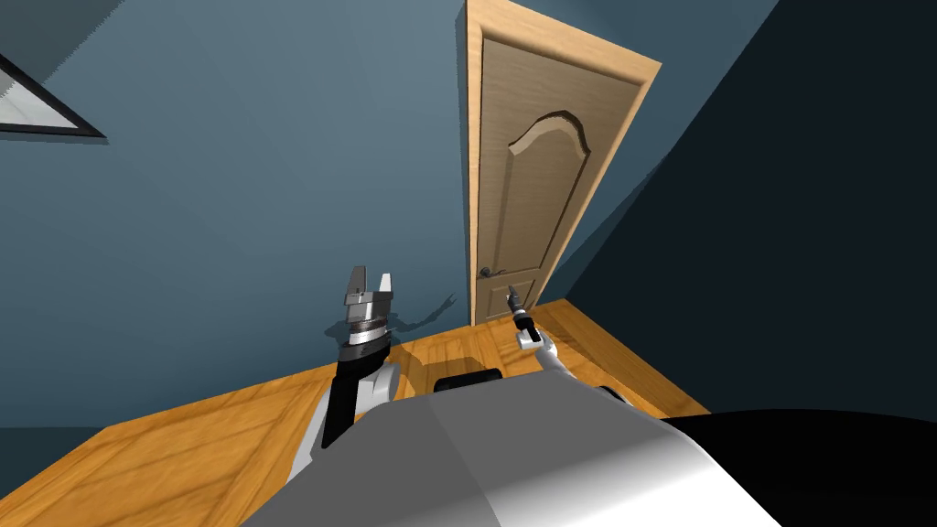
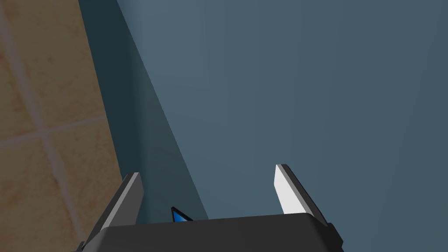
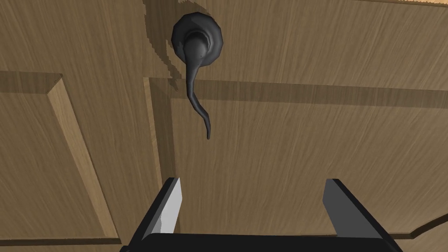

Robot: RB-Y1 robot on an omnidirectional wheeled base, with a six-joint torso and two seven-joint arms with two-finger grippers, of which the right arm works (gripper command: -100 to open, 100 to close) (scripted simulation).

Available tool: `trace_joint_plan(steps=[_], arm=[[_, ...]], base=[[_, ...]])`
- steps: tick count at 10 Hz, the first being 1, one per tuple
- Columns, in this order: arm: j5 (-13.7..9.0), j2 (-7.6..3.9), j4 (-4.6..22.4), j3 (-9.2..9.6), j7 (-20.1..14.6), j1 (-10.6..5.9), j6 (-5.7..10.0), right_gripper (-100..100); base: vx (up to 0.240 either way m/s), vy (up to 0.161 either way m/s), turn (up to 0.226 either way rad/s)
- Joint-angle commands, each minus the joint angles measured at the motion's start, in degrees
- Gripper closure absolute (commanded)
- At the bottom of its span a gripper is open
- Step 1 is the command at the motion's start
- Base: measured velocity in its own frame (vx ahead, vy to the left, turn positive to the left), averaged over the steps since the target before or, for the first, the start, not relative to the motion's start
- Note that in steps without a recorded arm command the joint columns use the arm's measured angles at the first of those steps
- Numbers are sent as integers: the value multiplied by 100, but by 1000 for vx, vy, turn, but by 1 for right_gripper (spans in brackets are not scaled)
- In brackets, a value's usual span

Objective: Pull the door open

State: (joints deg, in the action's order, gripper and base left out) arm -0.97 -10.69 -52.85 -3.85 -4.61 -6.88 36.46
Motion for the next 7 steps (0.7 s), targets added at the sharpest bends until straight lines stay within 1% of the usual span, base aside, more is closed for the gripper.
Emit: trace_joint_plan(steps=[1,2,3,4,5,6,7], arm=[[16,-26,286,-14,-15,-158,75,-100],[16,-26,353,-14,-15,-158,75,-100],[29,-53,569,-21,-35,-261,113,-100],[41,-80,734,-28,-54,-365,151,-100],[41,-80,785,-28,-54,-365,151,-100],[53,-105,980,-35,-71,-458,186,-100],[63,-126,1152,-41,-87,-541,217,-100]], base=[[22,-53,135],[20,-44,70],[28,-39,106],[32,-50,211],[24,-49,71],[22,-52,91],[26,-64,189]])
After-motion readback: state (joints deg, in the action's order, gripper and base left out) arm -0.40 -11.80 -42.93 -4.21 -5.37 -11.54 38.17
